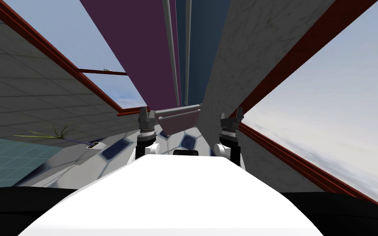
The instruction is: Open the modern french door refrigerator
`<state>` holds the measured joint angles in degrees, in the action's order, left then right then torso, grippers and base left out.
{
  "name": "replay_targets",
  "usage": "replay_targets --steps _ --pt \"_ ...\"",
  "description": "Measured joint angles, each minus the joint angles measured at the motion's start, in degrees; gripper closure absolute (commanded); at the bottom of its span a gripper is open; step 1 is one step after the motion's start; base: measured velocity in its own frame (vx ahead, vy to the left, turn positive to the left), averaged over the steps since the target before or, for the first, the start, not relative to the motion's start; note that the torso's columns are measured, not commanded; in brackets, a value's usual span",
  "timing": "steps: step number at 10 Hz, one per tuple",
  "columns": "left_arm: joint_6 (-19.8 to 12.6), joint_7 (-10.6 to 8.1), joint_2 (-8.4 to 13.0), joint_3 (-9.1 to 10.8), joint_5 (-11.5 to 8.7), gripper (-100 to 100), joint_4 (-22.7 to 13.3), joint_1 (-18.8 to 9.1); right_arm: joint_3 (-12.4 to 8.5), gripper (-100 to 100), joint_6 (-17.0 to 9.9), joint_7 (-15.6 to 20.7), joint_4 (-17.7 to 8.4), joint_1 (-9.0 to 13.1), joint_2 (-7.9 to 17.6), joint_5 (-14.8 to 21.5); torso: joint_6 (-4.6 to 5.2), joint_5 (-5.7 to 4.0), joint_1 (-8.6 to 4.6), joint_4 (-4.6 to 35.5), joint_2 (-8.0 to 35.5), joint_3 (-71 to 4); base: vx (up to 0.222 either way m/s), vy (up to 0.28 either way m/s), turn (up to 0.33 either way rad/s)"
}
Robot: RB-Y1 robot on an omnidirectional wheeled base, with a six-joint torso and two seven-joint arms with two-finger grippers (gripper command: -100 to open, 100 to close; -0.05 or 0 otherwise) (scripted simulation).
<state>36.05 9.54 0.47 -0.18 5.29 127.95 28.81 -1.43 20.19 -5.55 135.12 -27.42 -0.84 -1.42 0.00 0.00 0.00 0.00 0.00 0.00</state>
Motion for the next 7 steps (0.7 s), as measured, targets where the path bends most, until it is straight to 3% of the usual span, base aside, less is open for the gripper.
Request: replay_targets --steps 2,7 --pt "0.0 0.00 0.0 0.00 0.0 0 0.0 0.0 0.0 0 0.0 0.0 0.0 0.0 0.0 0.0 0.00 0.00 0.00 6.0 6.0 -12.0 0.000 0.000 0.000" --pt "0.0 0.00 0.0 0.00 0.0 0 0.0 0.0 0.0 0 0.0 0.0 0.0 0.0 0.0 0.0 0.00 0.00 0.00 26.9 26.9 -53.8 0.000 0.000 0.000"
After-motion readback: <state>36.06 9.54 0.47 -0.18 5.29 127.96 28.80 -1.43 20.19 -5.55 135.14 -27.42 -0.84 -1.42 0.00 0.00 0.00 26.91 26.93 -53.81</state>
